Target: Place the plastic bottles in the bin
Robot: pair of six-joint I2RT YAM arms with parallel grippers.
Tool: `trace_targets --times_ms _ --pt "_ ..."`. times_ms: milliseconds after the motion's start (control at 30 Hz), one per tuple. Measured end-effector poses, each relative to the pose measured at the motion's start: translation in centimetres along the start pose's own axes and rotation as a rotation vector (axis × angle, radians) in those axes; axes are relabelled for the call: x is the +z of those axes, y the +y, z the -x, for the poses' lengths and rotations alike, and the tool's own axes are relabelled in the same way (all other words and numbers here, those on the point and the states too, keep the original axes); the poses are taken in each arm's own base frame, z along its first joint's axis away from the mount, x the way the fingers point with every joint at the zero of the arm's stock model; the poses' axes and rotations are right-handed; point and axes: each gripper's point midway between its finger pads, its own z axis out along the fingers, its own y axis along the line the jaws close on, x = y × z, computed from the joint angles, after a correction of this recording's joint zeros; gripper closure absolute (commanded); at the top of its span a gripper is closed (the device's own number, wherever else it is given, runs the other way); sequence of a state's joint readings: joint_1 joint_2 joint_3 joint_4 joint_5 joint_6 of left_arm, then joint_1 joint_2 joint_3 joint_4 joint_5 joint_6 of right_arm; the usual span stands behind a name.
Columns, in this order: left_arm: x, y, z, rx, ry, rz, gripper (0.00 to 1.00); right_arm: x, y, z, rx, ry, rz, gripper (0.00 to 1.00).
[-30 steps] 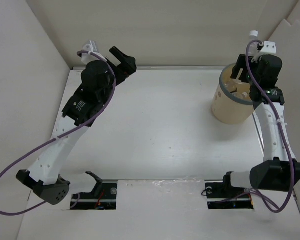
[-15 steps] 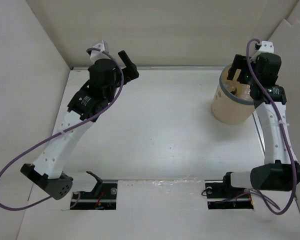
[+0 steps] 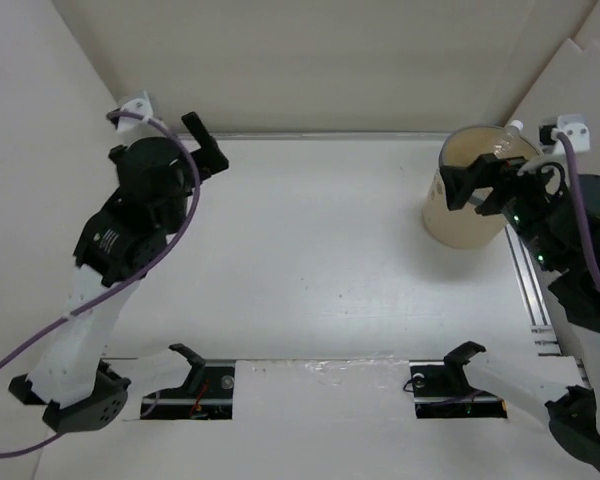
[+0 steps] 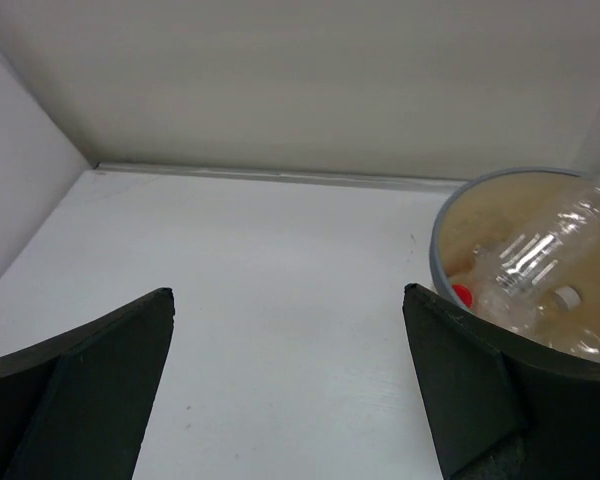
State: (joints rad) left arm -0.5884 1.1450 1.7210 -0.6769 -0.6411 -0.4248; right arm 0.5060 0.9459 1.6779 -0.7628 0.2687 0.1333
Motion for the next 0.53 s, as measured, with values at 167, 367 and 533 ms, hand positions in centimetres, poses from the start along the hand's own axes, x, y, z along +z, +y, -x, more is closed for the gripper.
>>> trace_targets --times_ms 167,367,533 --pt "-5.7 4.5 3.1 -0.089 -0.109 -0.011 0.0 -3.9 -2.1 -0.2 0.004 -0.003 -0.063 0.0" --pt "-10.9 9.1 5.2 -0.184 -0.22 -0.017 0.0 -5.5 -3.6 -2.0 -0.025 0.063 -0.114 0.0" --pt "-10.1 9.3 4.1 -0.151 -0.192 0.012 0.0 -6.0 -4.1 -2.5 -0.039 0.08 -0.131 0.0"
